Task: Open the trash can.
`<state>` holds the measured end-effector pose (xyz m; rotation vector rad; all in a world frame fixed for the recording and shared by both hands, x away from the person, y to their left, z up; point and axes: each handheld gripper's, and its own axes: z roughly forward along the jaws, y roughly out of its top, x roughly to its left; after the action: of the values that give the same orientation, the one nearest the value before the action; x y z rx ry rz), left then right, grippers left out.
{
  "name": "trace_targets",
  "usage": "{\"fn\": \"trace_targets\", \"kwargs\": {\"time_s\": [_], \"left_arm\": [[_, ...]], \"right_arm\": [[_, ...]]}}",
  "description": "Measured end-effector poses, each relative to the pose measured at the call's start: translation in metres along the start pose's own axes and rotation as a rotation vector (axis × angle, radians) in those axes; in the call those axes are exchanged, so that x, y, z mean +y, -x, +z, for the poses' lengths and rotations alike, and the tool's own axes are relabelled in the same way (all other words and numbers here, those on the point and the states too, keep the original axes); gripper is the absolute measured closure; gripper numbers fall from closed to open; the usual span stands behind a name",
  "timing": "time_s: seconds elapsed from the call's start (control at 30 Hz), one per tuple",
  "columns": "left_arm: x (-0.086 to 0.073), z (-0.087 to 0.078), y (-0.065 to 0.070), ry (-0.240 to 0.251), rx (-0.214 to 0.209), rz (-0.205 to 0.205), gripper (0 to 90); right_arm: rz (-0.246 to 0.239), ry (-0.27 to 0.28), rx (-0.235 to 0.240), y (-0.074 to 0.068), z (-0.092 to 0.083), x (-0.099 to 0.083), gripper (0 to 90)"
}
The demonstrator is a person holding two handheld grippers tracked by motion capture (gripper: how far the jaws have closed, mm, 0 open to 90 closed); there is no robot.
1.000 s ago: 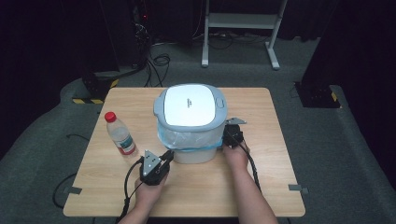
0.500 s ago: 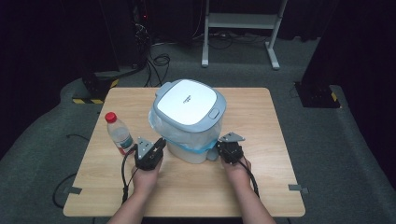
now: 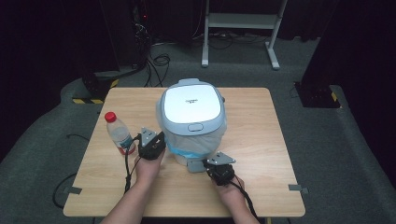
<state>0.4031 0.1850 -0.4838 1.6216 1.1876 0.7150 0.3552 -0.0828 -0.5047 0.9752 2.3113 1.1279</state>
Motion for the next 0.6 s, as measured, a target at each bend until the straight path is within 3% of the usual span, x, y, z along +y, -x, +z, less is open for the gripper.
{"fn": "trace_targets", "kwargs": {"time_s": [0.13,0.17,0.27,0.3,0.33,0.37,0.4,0.47,0.53,0.6], "left_arm": [[0.000,-0.001,0.000,-0.007,-0.006,-0.003,79.8],[-0.001,-0.005,0.002,-0.007,-0.006,-0.005,79.4],[-0.003,-0.011,0.005,0.001,-0.004,-0.001,79.4],[-0.004,-0.014,0.006,0.001,-0.005,-0.007,79.3],[-0.005,-0.015,0.006,0.005,-0.004,-0.007,79.3],[-0.006,-0.016,0.006,0.001,-0.004,-0.001,79.3],[-0.008,-0.016,0.006,-0.004,-0.004,0.000,79.2],[-0.010,-0.016,0.007,-0.008,-0.003,-0.001,79.0],[-0.010,-0.016,0.008,-0.014,-0.002,0.000,78.3],[-0.010,-0.016,0.008,-0.014,-0.001,-0.001,77.4]], "right_arm": [[-0.009,0.003,0.005,-0.003,-0.002,0.001,90.0],[-0.010,0.038,-0.048,-0.003,-0.010,0.000,89.9],[-0.013,0.046,-0.085,-0.002,-0.017,-0.001,89.8],[-0.008,0.056,-0.128,0.002,-0.025,0.000,89.8],[-0.008,0.056,-0.128,0.002,-0.025,0.000,89.8],[0.012,0.063,-0.147,0.006,-0.028,0.000,89.8],[0.048,0.069,-0.204,0.015,-0.032,0.002,89.6],[0.084,0.078,-0.251,0.026,-0.032,0.005,88.7],[0.121,0.084,-0.273,0.039,-0.028,0.011,85.6],[0.121,0.084,-0.283,0.044,-0.026,0.014,84.4]]}}
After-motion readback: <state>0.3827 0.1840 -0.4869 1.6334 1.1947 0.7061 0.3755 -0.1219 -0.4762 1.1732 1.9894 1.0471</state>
